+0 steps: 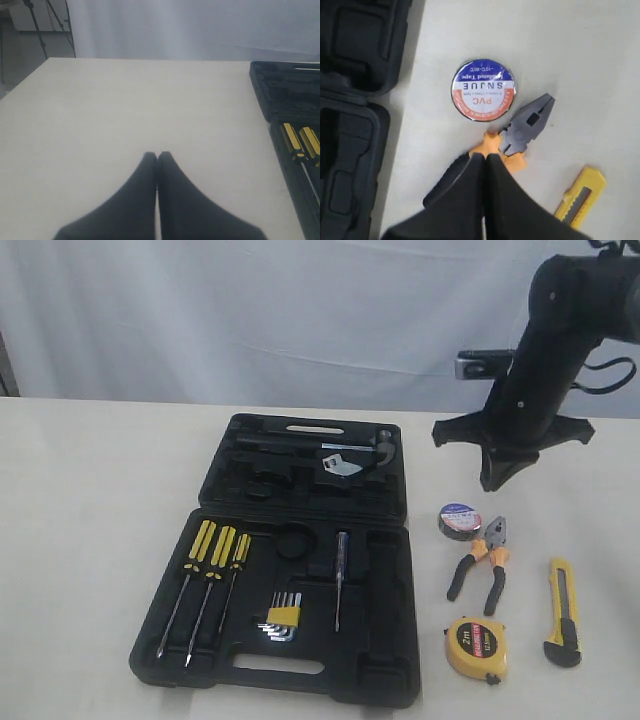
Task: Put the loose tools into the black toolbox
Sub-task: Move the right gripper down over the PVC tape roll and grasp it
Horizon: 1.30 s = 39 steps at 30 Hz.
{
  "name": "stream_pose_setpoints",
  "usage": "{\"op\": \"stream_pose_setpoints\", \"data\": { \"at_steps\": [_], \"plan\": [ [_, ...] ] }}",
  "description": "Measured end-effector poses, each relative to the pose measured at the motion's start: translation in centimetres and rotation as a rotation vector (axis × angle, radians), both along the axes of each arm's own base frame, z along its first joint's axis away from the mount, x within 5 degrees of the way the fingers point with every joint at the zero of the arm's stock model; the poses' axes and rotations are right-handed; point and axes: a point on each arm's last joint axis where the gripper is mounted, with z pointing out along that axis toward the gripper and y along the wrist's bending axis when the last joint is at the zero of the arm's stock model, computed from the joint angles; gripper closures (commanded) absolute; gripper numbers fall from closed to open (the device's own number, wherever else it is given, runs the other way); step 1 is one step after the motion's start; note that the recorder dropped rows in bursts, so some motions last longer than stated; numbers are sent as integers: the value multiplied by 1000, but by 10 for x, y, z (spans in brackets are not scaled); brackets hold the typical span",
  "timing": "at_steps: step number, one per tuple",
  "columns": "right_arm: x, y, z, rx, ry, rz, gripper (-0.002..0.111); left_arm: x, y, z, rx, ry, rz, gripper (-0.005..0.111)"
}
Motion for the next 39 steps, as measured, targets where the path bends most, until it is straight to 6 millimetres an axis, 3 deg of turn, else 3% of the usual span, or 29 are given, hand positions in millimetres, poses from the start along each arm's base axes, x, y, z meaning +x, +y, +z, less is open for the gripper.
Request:
{"op": "stream_pose_setpoints", "data": {
  "at_steps": [3, 9, 12, 13, 15, 16, 25, 34, 39],
  "plan": [
    [5, -1, -18, 3, 26, 13, 108, 0, 0, 0, 0, 0, 0, 107],
    [7, -3, -21, -11, 13, 21, 108, 0, 0, 0, 0, 0, 0, 107],
    [7, -4, -21, -25, 16, 36, 78, 0, 0, 0, 0, 0, 0, 107],
    [7, -4, -21, -26, 16, 40, 56, 0, 0, 0, 0, 0, 0, 107],
    [7, -4, -22, -27, 17, 52, 27, 0, 0, 0, 0, 0, 0, 107],
    [7, -4, -23, -26, 21, 52, 23, 0, 0, 0, 0, 0, 0, 107],
    [19, -7, -51, -41, -17, 85, 32, 0, 0, 0, 0, 0, 0, 107],
    [26, -8, -51, -64, -81, 112, 32, 0, 0, 0, 0, 0, 0, 107],
    [27, -8, -65, -57, -56, 117, 32, 0, 0, 0, 0, 0, 0, 107]
  ]
}}
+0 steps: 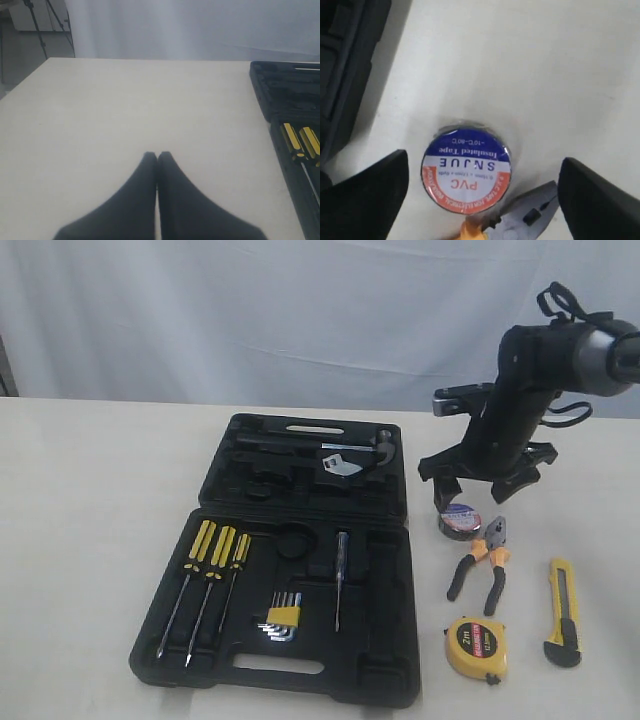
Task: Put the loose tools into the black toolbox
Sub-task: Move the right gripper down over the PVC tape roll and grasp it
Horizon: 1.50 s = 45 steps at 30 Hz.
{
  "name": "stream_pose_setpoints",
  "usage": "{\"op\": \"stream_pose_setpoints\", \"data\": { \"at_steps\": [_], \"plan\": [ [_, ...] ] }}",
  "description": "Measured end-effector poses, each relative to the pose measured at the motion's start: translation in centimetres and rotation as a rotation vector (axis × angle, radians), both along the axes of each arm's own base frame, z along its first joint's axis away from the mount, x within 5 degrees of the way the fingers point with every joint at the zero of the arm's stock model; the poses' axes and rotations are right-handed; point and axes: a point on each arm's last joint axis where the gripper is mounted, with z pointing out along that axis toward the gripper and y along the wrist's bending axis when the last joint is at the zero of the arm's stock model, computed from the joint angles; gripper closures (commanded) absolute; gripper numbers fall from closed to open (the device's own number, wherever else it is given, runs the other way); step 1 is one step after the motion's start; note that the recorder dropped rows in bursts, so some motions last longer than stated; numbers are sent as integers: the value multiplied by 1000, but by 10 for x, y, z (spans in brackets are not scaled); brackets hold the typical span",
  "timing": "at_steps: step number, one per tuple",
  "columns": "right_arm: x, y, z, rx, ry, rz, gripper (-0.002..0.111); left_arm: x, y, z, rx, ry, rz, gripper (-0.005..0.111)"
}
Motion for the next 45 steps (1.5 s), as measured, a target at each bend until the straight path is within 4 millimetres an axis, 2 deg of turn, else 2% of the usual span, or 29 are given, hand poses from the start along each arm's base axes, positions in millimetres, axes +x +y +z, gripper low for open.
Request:
{"op": "stream_pose_setpoints", "data": {
  "at_steps": [4, 10, 41, 43, 45],
  "plan": [
    [1, 0, -13, 5, 23, 4, 32, 0, 0, 0, 0, 0, 0, 107],
    [1, 0, -20, 7, 36, 6, 32, 0, 0, 0, 0, 0, 0, 107],
    [2, 4, -22, 58, 30, 1, 32, 0, 0, 0, 0, 0, 0, 107],
    [2, 4, -23, 59, 33, 1, 35, 0, 0, 0, 0, 0, 0, 107],
    [2, 4, -23, 59, 33, 1, 45, 0, 0, 0, 0, 0, 0, 107]
  ]
}}
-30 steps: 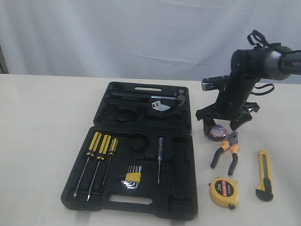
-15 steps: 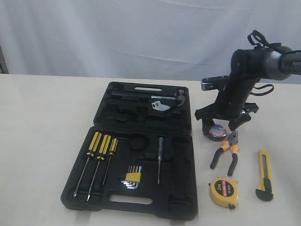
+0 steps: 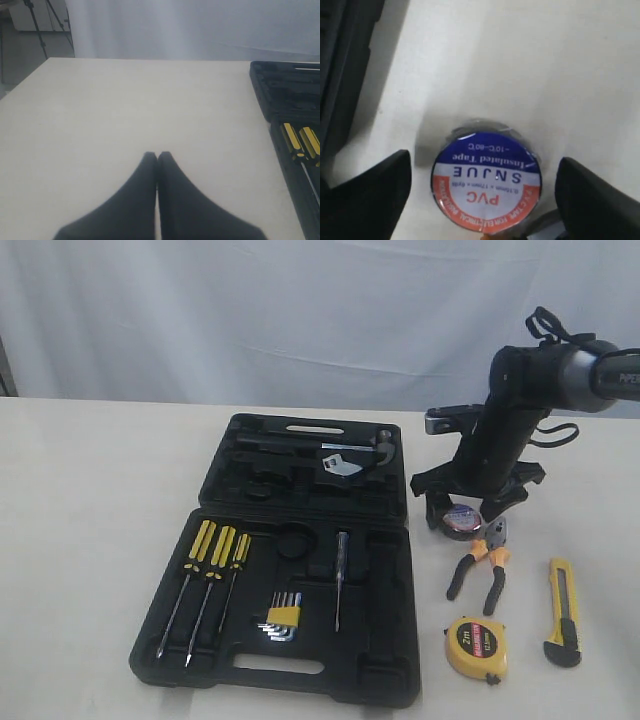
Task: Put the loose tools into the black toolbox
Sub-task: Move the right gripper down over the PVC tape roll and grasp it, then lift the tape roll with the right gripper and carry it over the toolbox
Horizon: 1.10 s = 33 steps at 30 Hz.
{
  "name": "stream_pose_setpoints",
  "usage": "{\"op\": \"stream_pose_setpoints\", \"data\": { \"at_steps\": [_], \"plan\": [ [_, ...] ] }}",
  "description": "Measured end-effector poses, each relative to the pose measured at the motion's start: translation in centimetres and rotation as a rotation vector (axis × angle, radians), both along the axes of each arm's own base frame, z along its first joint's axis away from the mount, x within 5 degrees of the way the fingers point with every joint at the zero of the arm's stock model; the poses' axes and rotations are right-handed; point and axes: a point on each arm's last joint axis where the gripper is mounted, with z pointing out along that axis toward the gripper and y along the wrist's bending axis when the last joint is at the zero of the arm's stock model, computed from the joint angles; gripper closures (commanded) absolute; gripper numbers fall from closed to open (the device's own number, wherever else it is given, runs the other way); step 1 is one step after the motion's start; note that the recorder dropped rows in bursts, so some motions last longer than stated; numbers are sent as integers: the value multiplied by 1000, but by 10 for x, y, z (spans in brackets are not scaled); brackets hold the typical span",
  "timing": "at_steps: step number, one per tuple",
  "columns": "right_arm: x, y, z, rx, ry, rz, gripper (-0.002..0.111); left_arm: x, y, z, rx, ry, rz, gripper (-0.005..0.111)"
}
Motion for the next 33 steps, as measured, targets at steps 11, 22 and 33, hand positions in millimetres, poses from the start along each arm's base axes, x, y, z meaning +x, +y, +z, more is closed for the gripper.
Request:
{"op": "stream_pose_setpoints", "data": {
  "at_steps": [11, 22, 33],
  "plan": [
    [-2, 1, 0, 7, 21, 0, 90, 0, 0, 0, 0, 0, 0, 107],
    [-4, 2, 33, 20, 51, 7, 90, 0, 0, 0, 0, 0, 0, 107],
    [-6, 38, 87, 101, 23, 55, 90, 0, 0, 0, 0, 0, 0, 107]
  ]
}}
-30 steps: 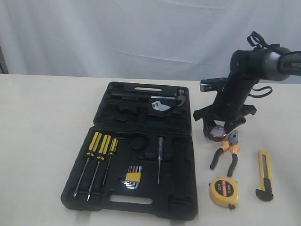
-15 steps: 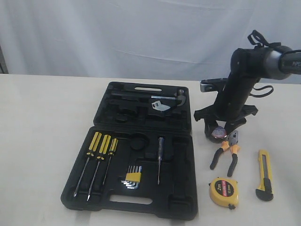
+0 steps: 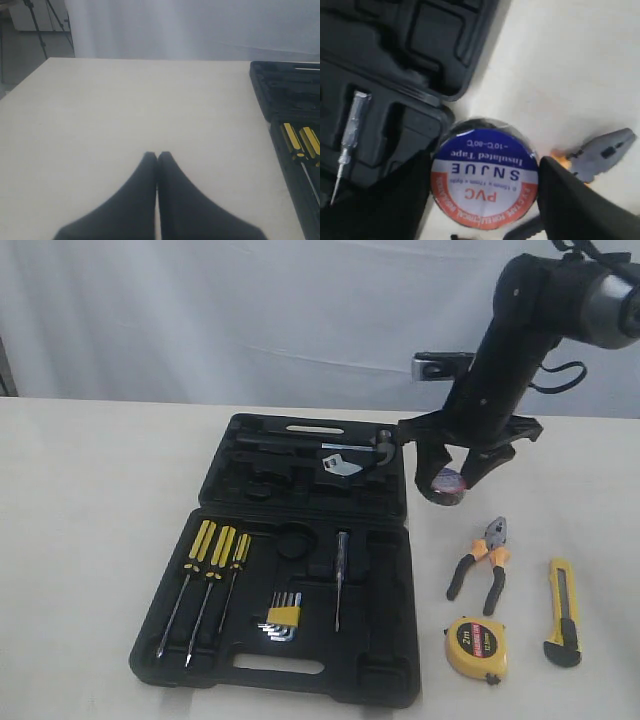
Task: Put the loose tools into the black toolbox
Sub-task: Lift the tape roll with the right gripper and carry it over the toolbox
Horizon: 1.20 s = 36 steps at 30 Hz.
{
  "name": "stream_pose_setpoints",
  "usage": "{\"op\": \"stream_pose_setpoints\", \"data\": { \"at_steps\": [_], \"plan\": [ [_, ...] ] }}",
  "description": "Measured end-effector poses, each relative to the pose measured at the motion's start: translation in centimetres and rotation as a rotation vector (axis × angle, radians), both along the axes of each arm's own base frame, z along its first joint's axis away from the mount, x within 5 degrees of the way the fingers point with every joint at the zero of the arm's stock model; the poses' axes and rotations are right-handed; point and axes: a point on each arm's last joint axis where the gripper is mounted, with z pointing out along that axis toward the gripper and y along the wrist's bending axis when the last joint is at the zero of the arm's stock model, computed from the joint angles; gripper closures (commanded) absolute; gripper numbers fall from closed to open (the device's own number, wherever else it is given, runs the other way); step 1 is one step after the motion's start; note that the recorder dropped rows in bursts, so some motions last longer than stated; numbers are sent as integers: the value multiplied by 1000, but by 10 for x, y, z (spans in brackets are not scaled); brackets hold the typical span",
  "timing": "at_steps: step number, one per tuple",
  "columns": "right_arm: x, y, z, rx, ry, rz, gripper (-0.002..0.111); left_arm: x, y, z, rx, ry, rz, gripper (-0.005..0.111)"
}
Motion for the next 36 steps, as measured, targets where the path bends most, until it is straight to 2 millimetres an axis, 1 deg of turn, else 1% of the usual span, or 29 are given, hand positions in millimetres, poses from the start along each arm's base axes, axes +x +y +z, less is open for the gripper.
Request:
{"op": "stream_pose_setpoints", "data": {
  "at_steps": [5, 8, 12, 14, 17, 21, 29, 36],
  "plan": [
    [4, 51, 0, 0, 0, 116, 90, 0, 0, 0, 0, 0, 0, 107],
    [3, 86, 0, -19, 2, 202, 90, 0, 0, 0, 0, 0, 0, 107],
    [1, 122, 0, -91, -12, 303, 90, 0, 0, 0, 0, 0, 0, 107],
    [1, 136, 0, -129, -40, 336, 90, 0, 0, 0, 0, 0, 0, 107],
    [3, 150, 0, -167, -88, 360, 90, 0, 0, 0, 0, 0, 0, 107],
    [6, 160, -8, -178, -111, 377, 90, 0, 0, 0, 0, 0, 0, 107],
    [22, 164, -30, -176, -105, 373, 90, 0, 0, 0, 0, 0, 0, 107],
    [32, 174, -44, -175, -119, 386, 90, 0, 0, 0, 0, 0, 0, 107]
  ]
}}
